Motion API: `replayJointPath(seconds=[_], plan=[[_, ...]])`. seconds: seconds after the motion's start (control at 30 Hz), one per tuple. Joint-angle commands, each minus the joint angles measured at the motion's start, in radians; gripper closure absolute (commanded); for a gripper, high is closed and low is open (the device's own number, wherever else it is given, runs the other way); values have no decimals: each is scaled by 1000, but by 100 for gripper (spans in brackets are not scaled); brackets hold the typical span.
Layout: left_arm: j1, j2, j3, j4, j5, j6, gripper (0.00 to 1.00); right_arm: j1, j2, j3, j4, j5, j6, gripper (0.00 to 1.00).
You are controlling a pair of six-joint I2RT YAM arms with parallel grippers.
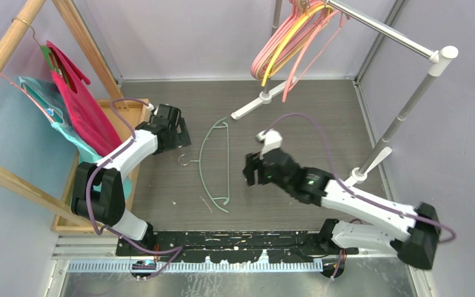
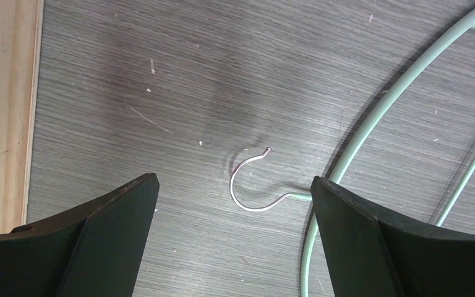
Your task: Organize the hangers
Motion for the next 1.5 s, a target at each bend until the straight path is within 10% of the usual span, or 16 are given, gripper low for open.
replayJointPath(seconds=[0.0, 0.47, 1.03, 1.47], plan=[[43, -8, 73, -3, 20, -9, 2, 157, 195, 96, 146, 149, 0, 28], [154, -26, 47, -3, 110, -51, 2, 216, 782, 430, 259, -66, -99, 32], [154, -59, -24, 38, 135, -81, 2, 281, 979, 478, 155, -28, -78, 48], [154, -117, -96, 59, 149, -82, 2, 280, 972, 399, 160, 85, -28, 99]])
